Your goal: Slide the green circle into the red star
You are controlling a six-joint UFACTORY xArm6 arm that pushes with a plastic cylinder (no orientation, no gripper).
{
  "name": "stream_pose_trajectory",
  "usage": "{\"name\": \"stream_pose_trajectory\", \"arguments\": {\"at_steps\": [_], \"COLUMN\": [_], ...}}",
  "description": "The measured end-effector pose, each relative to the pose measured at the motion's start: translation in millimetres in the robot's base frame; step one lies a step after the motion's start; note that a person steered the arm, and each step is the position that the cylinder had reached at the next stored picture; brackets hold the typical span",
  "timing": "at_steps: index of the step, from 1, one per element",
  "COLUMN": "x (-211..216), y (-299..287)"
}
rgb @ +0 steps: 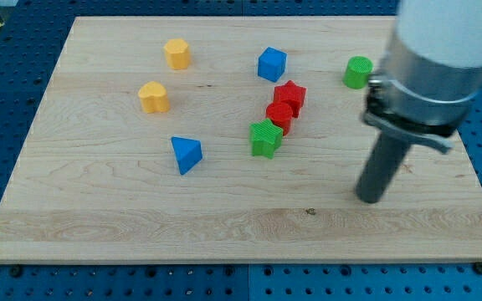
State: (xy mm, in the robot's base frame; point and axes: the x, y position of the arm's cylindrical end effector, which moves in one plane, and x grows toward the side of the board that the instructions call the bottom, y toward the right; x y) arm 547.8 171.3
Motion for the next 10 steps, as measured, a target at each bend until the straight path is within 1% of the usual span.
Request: {"name": "stream_pose_trajectory", "arguments": {"at_steps": [1, 2, 3, 4, 5, 6, 9, 10], "x": [-26.4, -72.8, -124.4, -180.7, -215.6, -238.9, -206.4, -206.4], "y": [44.8, 79.4, 98.2, 98.8, 87.0, 65.3, 40.5, 14.2]}}
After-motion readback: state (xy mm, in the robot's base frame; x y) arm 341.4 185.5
